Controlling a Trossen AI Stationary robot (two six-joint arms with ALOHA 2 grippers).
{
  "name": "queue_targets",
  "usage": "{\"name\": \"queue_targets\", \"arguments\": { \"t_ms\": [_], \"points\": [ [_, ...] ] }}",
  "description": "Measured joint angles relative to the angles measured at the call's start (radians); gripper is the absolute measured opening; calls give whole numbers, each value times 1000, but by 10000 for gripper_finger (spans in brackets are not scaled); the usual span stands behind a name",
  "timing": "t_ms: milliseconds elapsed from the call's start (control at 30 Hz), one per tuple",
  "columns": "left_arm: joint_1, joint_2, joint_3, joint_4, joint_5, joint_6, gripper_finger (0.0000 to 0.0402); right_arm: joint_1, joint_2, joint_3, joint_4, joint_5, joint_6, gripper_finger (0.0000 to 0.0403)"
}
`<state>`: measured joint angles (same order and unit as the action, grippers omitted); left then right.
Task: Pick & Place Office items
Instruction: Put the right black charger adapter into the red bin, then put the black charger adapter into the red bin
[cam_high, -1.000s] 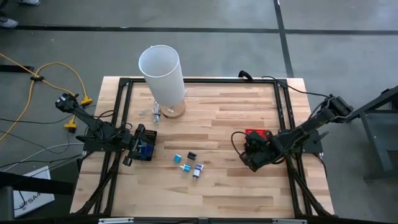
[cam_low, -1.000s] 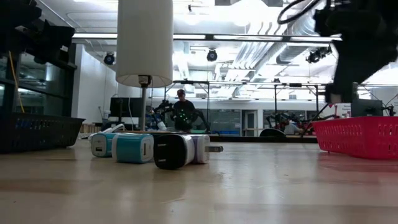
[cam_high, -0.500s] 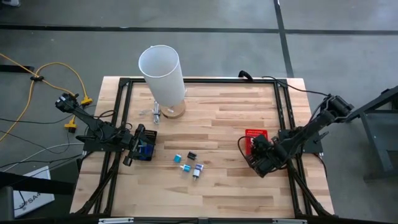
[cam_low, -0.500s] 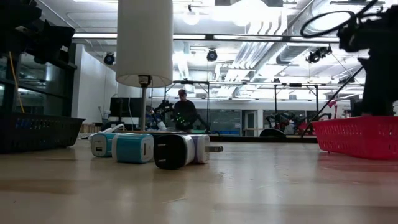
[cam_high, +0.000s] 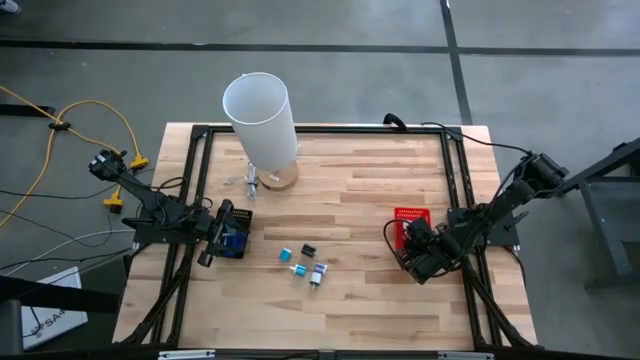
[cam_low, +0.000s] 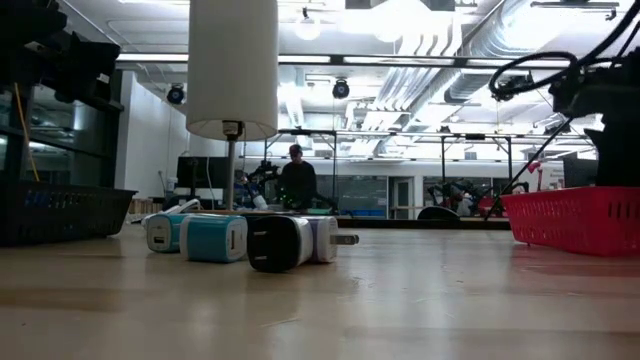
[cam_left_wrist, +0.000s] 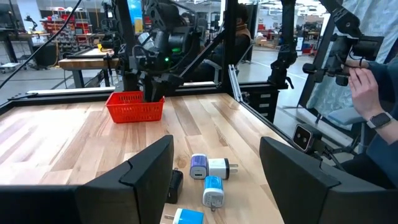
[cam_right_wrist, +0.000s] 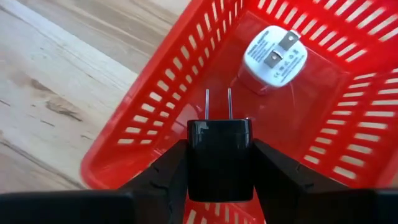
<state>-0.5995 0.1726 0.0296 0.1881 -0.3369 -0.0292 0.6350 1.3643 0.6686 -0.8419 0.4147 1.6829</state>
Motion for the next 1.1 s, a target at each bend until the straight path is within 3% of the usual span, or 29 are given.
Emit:
{"name": "queue_targets", "arguments": {
  "t_ms": [367,733,1100],
  "points": [
    [0,0,0,0,0,0,233,0,0,-16,24,-3,-2,144],
    [0,0,0,0,0,0,233,0,0,-16,23,2,-8,205],
    [0,0,0,0,0,0,233,0,-53,-16,-1,24,-12,199]
  ]
}}
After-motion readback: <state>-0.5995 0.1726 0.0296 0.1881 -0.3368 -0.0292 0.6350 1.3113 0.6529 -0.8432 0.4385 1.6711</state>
